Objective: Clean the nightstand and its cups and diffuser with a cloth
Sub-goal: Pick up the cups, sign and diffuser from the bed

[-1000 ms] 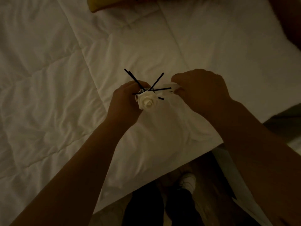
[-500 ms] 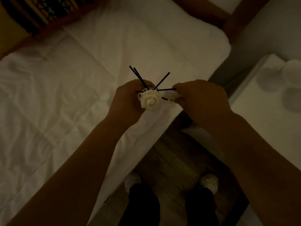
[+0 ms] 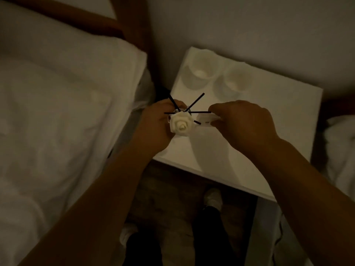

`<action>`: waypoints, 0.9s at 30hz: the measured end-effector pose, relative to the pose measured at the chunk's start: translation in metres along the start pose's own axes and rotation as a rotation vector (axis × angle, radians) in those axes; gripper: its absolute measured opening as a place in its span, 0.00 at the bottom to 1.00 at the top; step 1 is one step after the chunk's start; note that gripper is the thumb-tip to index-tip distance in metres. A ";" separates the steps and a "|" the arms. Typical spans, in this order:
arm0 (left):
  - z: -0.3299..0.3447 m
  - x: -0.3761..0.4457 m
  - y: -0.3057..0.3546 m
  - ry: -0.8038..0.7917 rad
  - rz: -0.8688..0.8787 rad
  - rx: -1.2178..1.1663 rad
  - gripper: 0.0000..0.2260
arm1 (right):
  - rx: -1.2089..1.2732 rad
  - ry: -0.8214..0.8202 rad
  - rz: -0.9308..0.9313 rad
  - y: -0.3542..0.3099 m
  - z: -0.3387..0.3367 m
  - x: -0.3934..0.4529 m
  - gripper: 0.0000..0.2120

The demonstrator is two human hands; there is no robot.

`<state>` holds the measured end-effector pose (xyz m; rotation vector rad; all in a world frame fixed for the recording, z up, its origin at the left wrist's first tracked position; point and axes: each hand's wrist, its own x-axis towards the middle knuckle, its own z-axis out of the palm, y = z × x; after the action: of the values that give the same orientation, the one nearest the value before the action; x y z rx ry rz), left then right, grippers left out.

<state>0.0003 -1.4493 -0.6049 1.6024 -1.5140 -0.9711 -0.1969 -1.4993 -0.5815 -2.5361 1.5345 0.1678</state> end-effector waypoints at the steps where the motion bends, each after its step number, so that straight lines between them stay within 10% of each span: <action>1: 0.012 0.007 0.006 -0.026 0.008 0.006 0.19 | 0.007 0.007 0.020 0.015 0.001 -0.003 0.03; 15: 0.178 0.097 0.070 -0.203 0.024 0.219 0.18 | 0.062 0.031 0.257 0.198 0.025 -0.035 0.07; 21: 0.222 0.122 0.070 -0.250 -0.143 -0.137 0.16 | 0.131 -0.005 0.317 0.235 0.038 -0.030 0.07; 27: 0.237 0.136 0.052 -0.165 -0.049 0.153 0.13 | 0.175 -0.057 0.315 0.251 0.056 -0.017 0.15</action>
<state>-0.2307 -1.5884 -0.6739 1.7078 -1.7030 -1.0581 -0.4273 -1.5872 -0.6551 -2.1289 1.8303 0.1377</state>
